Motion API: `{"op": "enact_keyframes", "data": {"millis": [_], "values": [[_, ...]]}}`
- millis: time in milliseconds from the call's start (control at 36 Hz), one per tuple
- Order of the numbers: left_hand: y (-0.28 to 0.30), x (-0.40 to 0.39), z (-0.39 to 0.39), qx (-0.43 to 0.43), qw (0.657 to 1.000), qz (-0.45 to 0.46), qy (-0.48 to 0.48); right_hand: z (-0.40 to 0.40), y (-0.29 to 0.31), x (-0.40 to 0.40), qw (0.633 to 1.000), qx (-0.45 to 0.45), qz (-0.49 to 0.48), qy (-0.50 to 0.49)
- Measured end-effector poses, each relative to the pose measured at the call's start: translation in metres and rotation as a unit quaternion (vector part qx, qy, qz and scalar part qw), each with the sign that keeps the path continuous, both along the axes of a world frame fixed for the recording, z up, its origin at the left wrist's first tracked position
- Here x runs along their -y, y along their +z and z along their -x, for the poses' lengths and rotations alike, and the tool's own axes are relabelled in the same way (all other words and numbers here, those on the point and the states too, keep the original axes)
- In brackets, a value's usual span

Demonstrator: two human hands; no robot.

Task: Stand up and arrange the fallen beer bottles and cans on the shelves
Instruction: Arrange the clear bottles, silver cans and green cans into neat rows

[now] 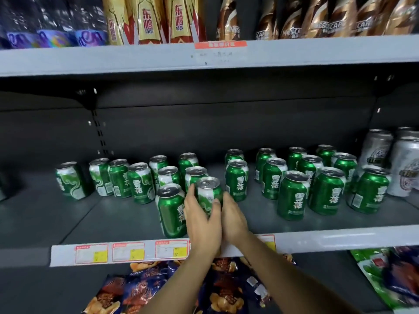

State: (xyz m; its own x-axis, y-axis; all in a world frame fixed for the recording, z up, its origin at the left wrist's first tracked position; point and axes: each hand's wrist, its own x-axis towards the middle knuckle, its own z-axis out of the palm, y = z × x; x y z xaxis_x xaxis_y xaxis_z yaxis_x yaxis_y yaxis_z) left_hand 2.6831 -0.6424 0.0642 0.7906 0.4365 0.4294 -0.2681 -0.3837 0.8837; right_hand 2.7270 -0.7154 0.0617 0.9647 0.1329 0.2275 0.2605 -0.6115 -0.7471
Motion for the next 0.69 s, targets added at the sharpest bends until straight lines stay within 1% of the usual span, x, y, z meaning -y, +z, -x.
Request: {"op": "enact_keyframes", "data": {"millis": [28,83,167,222,333,472,500,556,583,611,694], "values": [[-0.002,-0.002,-0.001,-0.008,1.000,0.014,-0.014,0.000,0.001,0.006,1.000,0.002,-0.019,0.010],[-0.006,-0.004,-0.004,-0.036,0.997,0.032,-0.060,-0.001,0.005,0.020,0.997,-0.024,-0.063,0.028],[-0.010,0.001,-0.010,-0.100,0.983,0.044,-0.149,-0.006,0.006,0.040,0.989,-0.070,-0.129,0.013],[-0.008,0.008,-0.013,-0.134,0.973,0.043,-0.184,-0.010,0.005,0.051,0.984,-0.086,-0.159,0.010],[0.001,0.015,-0.022,-0.158,0.962,0.028,-0.219,-0.013,0.007,0.067,0.980,-0.113,-0.156,0.048],[0.003,0.012,-0.033,-0.174,0.961,0.038,-0.212,-0.012,0.004,0.072,0.978,-0.127,-0.149,0.069],[0.001,0.013,-0.035,-0.178,0.962,0.045,-0.203,-0.011,0.003,0.073,0.983,-0.115,-0.127,0.060],[-0.003,0.015,-0.037,-0.181,0.965,0.048,-0.183,-0.011,0.000,0.074,0.996,-0.075,-0.035,0.033],[-0.009,0.017,-0.042,-0.178,0.969,0.040,-0.165,-0.010,-0.001,0.073,0.998,-0.058,0.011,0.019],[-0.014,0.019,-0.047,-0.180,0.973,0.024,-0.144,-0.009,-0.002,0.072,0.998,-0.044,0.036,0.006],[-0.006,0.031,-0.042,-0.189,0.976,-0.067,-0.084,-0.005,-0.006,0.071,0.999,-0.011,0.030,-0.023]]}}
